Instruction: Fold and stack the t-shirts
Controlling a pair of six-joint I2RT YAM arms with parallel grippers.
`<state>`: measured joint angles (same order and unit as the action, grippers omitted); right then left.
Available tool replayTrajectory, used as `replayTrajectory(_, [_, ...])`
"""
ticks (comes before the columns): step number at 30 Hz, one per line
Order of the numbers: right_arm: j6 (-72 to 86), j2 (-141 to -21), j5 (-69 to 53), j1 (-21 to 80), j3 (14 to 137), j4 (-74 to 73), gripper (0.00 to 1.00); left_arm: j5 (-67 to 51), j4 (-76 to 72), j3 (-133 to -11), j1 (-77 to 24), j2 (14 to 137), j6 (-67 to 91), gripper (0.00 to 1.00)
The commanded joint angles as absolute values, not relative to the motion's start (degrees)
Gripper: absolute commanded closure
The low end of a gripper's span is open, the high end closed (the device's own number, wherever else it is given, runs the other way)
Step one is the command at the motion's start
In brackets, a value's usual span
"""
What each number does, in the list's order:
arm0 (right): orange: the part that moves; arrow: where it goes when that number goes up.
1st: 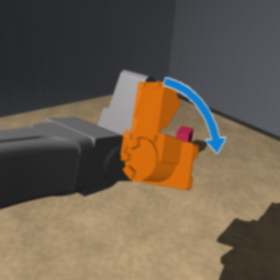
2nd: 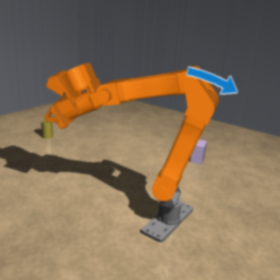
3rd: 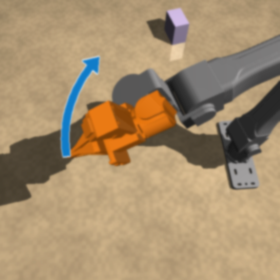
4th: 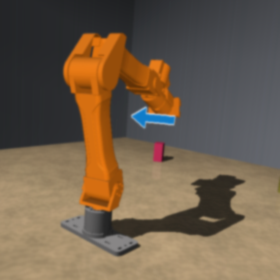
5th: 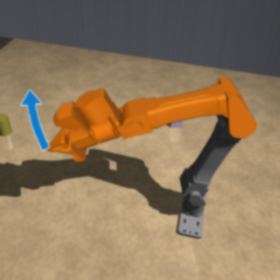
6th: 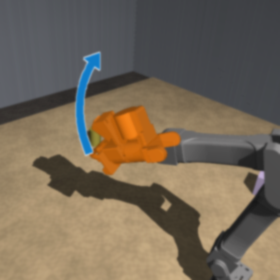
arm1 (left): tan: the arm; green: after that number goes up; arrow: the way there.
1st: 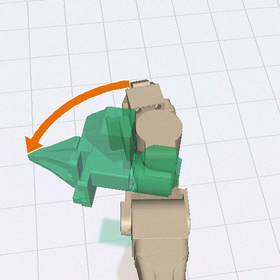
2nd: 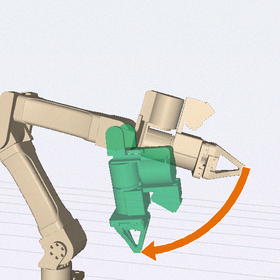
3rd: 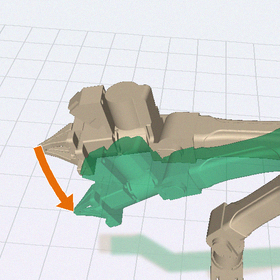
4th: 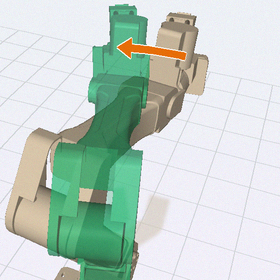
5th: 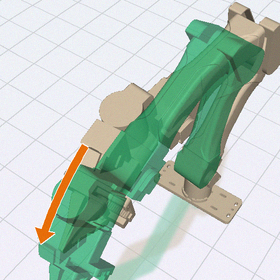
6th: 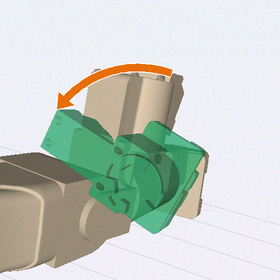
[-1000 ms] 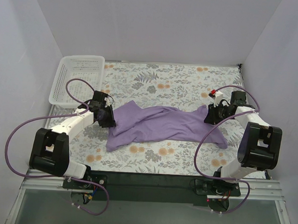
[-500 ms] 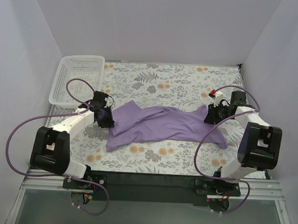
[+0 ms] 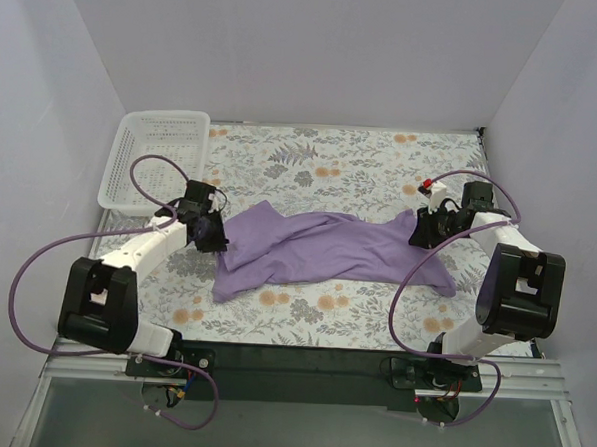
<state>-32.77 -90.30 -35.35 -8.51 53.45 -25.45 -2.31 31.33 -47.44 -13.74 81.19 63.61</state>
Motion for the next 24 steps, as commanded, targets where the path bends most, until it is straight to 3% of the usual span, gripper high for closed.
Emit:
replayTrajectory(1, [-32.61,-88.15,-36.47,-8.61,53.61,-25.75,0.75,-1.76,30.24,-49.57,-13.80,73.93,62.93,1.00])
replayTrajectory(11, [-31.46,-87.36,-38.58,-8.53,56.87,-27.42,0.69,3.60,26.81,-48.95,-13.80,55.74,63.46,1.00])
replayTrajectory(24, [-32.08,-89.91,-35.96,-8.53,59.67,-28.39,0.67,4.22,27.33,-47.99,-13.80,51.68,63.72,1.00])
